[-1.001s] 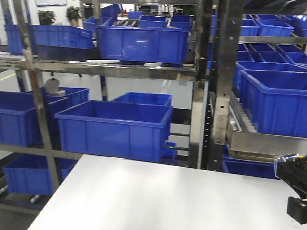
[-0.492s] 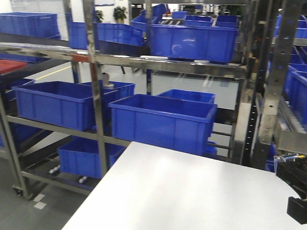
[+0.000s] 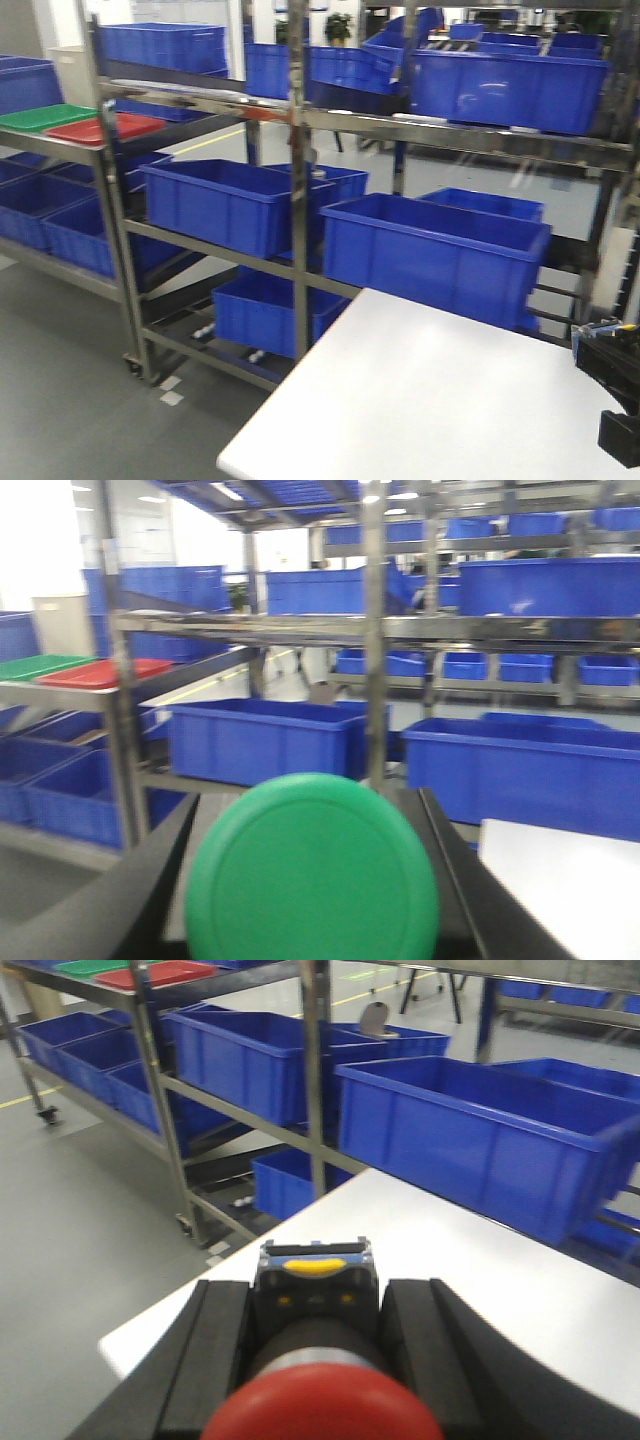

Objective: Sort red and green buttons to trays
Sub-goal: 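Drive the base away from the shelves holding both buttons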

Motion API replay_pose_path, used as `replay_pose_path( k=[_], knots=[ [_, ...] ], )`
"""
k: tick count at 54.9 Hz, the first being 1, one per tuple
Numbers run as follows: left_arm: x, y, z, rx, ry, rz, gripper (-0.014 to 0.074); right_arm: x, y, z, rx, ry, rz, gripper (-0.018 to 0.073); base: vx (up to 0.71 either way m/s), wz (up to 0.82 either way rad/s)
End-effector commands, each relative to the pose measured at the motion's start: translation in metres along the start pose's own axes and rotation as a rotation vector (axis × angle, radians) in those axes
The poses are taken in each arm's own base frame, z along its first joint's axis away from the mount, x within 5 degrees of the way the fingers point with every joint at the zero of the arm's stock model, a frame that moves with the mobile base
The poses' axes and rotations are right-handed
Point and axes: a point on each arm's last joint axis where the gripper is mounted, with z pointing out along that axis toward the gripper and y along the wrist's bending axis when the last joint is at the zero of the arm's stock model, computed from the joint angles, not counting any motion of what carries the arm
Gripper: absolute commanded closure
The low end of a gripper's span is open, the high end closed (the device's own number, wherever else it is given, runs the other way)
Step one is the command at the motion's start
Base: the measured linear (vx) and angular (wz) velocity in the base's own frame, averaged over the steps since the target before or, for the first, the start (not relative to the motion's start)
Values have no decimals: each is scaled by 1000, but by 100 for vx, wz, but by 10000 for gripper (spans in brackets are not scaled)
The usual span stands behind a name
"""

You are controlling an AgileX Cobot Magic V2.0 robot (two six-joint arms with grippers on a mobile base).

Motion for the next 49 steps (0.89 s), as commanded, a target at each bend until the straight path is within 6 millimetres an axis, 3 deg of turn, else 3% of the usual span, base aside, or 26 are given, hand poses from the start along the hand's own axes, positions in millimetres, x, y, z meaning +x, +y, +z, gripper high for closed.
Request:
replay_pose_path(
  k=[1,49],
  knots=[
    [-17,-4,0,39,-102,-16,596,-18,2,-6,-19,-125,-11,568,-5,42],
    [-16,-4,0,38,-101,-16,596,-18,2,-6,-19,-125,-11,568,2,44]
  ],
)
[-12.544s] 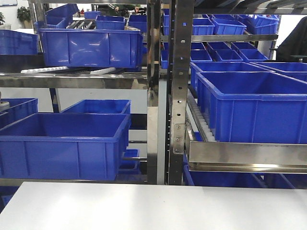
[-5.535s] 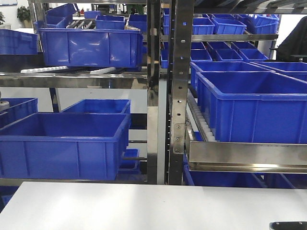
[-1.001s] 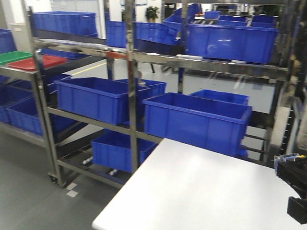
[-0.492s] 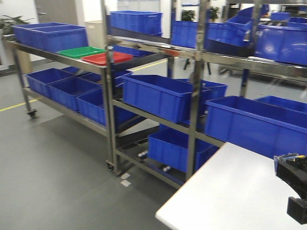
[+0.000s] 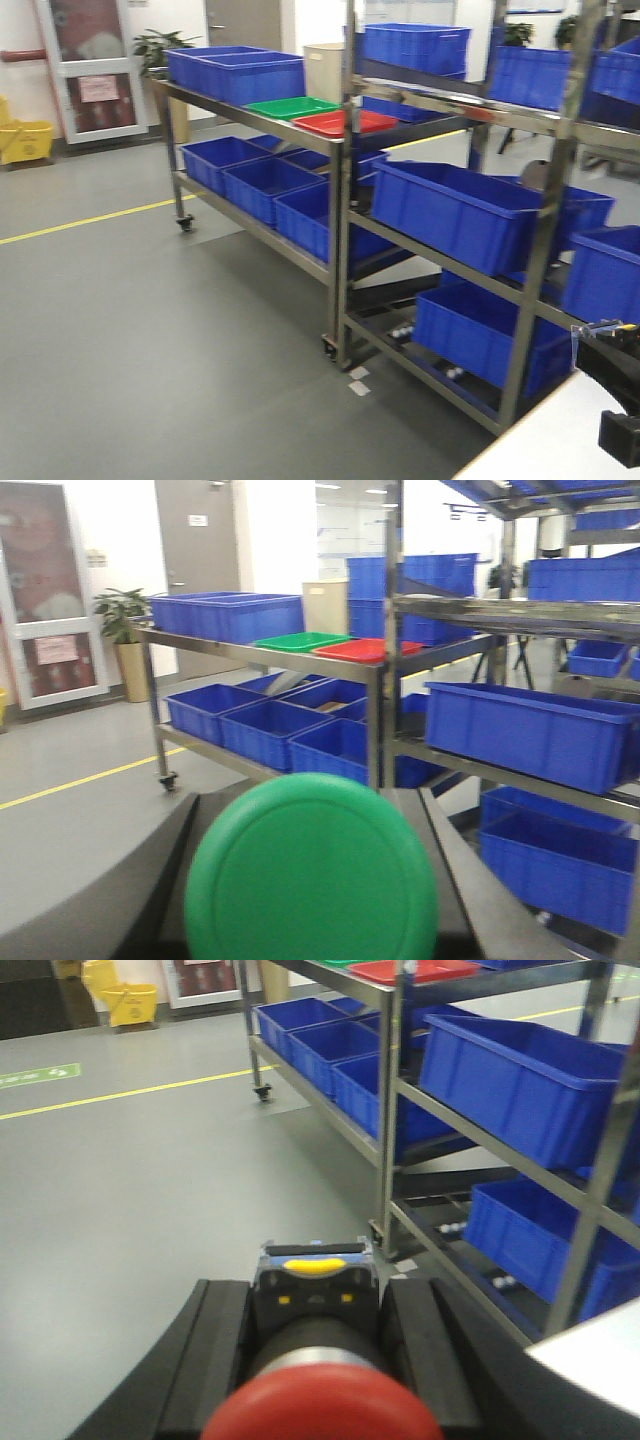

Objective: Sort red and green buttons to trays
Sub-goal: 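Drive the base away from the shelves holding both buttons, then drive the base to the green and red trays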

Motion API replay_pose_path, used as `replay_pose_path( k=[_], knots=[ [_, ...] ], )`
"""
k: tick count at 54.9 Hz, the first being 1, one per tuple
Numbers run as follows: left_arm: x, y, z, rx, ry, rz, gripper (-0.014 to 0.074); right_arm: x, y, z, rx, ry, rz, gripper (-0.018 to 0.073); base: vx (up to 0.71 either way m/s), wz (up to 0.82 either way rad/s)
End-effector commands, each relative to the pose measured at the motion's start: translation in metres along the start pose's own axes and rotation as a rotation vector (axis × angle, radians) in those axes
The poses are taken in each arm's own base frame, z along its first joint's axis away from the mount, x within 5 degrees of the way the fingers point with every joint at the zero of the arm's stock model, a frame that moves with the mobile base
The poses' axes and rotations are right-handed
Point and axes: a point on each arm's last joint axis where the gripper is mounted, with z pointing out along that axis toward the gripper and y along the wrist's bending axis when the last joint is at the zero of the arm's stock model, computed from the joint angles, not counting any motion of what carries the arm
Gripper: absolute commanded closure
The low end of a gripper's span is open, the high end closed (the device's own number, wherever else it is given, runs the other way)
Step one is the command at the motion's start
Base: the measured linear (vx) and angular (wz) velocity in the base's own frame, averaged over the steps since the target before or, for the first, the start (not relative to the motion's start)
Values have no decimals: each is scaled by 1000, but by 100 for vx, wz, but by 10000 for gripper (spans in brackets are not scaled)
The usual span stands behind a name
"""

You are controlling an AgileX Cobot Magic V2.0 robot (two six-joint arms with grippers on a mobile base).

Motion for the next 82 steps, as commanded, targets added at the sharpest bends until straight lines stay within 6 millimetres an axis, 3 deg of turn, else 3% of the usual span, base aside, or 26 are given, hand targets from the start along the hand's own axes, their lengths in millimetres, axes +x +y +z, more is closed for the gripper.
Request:
replay_pose_path(
  k=[1,82],
  knots=[
    [-17,-4,0,39,-103,-16,596,-18,2,-6,-19,-125,-11,568,11,40],
    [-17,-4,0,38,-102,-16,594,-18,2,-6,-19,-125,-11,568,21,41]
  ],
)
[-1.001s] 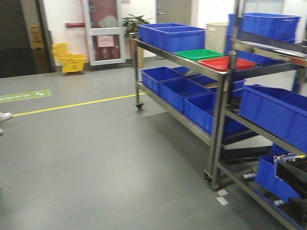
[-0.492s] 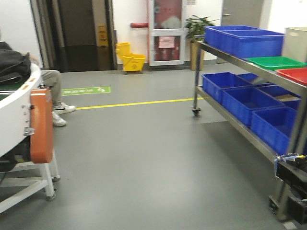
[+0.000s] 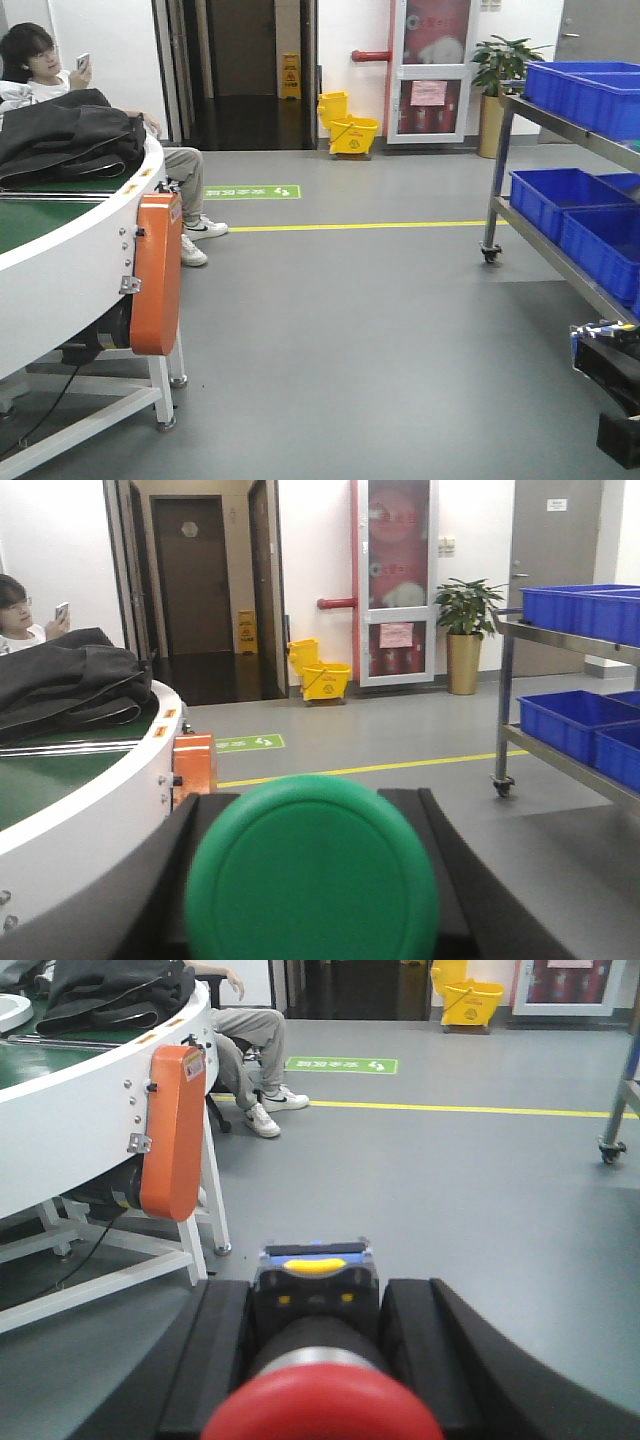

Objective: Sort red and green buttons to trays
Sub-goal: 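Drive the base to the green and red trays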

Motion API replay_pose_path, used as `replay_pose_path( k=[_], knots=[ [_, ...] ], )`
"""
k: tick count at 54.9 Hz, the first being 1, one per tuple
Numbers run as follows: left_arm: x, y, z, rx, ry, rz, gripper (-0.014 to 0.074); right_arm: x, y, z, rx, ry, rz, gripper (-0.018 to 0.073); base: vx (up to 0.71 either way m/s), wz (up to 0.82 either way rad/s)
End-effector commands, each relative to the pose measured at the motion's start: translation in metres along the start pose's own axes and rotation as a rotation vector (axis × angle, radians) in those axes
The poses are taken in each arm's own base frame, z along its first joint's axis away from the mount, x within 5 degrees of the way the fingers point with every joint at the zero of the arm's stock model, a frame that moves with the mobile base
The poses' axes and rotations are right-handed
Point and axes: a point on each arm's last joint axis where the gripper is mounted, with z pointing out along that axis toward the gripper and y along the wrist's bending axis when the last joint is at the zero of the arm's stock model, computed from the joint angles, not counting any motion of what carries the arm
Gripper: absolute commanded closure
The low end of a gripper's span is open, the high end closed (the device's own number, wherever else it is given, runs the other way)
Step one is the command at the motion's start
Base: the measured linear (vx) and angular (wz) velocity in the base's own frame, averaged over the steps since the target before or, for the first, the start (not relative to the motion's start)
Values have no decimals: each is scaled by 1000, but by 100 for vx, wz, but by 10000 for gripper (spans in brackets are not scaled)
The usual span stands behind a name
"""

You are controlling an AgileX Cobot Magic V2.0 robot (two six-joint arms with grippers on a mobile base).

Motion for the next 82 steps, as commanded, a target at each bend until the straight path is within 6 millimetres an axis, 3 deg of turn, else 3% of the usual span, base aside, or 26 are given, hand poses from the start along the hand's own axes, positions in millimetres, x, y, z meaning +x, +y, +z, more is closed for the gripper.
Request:
replay_pose_path(
  k=[1,82],
  knots=[
    [-17,-4,-1,39,-103,-16,594,-18,2,-6,-19,-124,-11,568,34,15],
    [-15,-3,0,32,-85,-16,594,-18,2,-6,-18,-121,-11,568,44,-4]
  ],
)
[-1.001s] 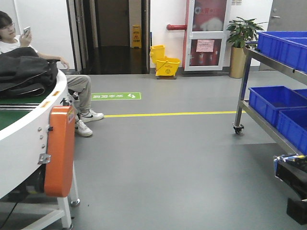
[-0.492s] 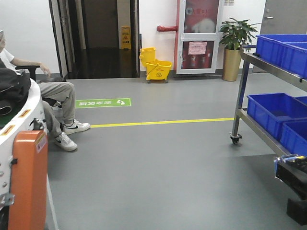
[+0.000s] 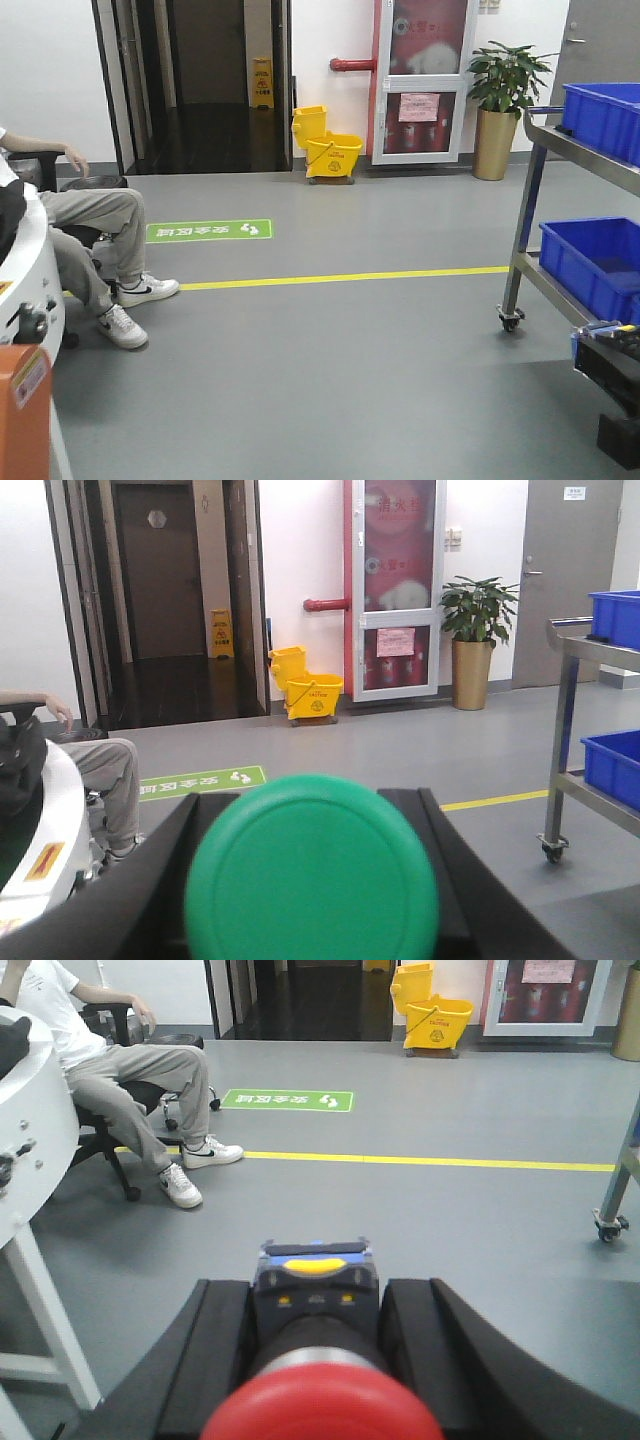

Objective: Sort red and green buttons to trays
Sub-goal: 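Drive the base to the green and red trays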

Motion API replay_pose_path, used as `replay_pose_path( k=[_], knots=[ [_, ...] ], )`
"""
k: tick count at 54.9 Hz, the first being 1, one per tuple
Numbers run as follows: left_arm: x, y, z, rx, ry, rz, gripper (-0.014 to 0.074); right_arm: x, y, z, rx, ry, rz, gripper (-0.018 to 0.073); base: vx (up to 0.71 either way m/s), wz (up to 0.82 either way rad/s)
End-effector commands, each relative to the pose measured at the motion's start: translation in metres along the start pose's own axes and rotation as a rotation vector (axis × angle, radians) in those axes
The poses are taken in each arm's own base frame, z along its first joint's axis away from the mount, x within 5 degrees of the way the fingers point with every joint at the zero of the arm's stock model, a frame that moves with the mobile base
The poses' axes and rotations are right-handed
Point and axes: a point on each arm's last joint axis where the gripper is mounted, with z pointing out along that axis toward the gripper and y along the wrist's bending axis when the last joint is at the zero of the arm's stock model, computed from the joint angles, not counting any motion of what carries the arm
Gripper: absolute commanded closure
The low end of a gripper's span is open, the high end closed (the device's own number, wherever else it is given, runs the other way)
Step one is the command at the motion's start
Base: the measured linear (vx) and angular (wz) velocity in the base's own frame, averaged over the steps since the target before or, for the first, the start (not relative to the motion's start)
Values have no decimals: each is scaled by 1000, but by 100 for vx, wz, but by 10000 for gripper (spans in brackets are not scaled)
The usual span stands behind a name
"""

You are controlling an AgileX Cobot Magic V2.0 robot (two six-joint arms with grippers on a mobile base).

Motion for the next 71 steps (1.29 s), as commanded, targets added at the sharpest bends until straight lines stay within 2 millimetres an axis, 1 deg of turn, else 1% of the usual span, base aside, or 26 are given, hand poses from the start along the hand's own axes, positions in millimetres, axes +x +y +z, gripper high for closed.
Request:
replay_pose_path(
  k=[1,19,33,71],
  knots=[
    [-16,-4,0,36,-95,-16,594,-18,2,-6,-19,-125,-10,568,48,-1],
    [-16,-4,0,36,-95,-16,594,-18,2,-6,-19,-125,-10,568,46,-9],
    [-16,-4,0,36,-95,-16,594,-18,2,-6,-19,-125,-10,568,44,-26],
    [-16,-4,0,36,-94,-16,594,-18,2,-6,-19,-125,-10,568,44,-56]
  ],
)
